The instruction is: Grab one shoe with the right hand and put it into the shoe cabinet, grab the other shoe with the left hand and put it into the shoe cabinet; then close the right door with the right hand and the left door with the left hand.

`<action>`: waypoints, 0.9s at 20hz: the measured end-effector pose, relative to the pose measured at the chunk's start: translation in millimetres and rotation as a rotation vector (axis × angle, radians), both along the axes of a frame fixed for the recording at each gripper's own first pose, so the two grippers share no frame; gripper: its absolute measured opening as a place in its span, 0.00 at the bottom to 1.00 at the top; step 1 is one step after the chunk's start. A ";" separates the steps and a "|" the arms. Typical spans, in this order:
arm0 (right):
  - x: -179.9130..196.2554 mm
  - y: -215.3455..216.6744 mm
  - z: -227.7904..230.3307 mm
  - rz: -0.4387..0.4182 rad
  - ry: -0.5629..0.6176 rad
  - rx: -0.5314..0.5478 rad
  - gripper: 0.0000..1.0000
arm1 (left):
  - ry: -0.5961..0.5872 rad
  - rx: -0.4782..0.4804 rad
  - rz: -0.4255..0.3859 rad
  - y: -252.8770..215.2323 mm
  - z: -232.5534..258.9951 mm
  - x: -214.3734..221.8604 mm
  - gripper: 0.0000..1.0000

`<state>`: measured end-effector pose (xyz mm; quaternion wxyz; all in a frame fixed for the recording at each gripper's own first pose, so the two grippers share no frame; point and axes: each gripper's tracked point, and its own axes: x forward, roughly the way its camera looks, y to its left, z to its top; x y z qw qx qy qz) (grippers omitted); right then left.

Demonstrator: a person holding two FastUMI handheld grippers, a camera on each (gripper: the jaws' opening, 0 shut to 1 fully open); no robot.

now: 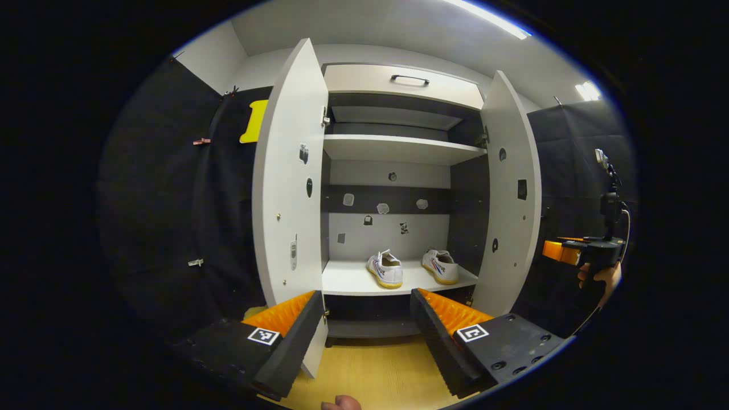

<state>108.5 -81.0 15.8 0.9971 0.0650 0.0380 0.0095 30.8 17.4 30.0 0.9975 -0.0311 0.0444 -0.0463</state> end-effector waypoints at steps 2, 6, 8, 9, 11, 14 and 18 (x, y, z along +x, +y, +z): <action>-0.6 38.9 -1.5 0.081 0.008 0.004 0.98 | -0.003 -0.004 0.024 15.5 0.4 -4.6 0.96; -13.0 98.9 -9.2 0.193 0.026 0.006 0.98 | 0.002 -0.017 0.081 51.0 -0.6 -10.4 0.97; -21.8 121.6 -13.4 0.237 0.037 0.012 0.98 | 0.006 -0.019 0.120 73.0 -1.0 -13.9 0.97; -26.7 132.0 -15.1 0.256 0.043 0.015 0.98 | 0.006 -0.018 0.142 85.9 -0.9 -15.7 0.96; -35.8 145.4 -17.4 0.285 0.052 0.022 0.98 | -0.004 -0.016 0.189 113.1 4.4 -16.7 0.96; -44.8 159.1 -19.7 0.314 0.067 0.025 0.98 | -0.033 -0.006 0.251 152.3 14.8 -13.9 0.96; -52.1 162.0 -14.4 0.321 0.068 0.040 0.98 | -0.049 -0.036 0.310 192.2 17.1 3.9 0.95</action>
